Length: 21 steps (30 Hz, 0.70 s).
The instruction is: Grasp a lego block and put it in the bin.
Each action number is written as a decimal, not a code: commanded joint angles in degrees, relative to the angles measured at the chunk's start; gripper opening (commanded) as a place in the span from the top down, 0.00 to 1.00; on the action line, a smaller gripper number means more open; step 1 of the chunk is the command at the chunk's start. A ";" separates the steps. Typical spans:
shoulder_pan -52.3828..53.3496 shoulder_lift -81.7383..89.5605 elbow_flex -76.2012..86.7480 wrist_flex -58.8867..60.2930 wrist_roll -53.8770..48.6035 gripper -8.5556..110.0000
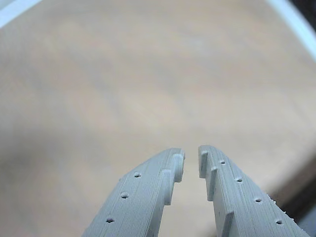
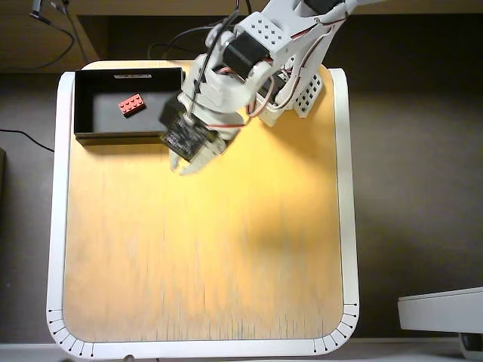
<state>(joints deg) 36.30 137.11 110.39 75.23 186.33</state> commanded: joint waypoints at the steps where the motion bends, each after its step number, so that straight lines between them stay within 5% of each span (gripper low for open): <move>1: -10.11 -2.29 -5.36 -0.44 -0.79 0.93; 11: -29.79 -5.63 -4.04 -2.72 -3.78 0.93; 21: -34.72 12.74 20.92 -16.88 -0.09 0.93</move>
<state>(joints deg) 2.29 141.24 126.39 62.75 185.01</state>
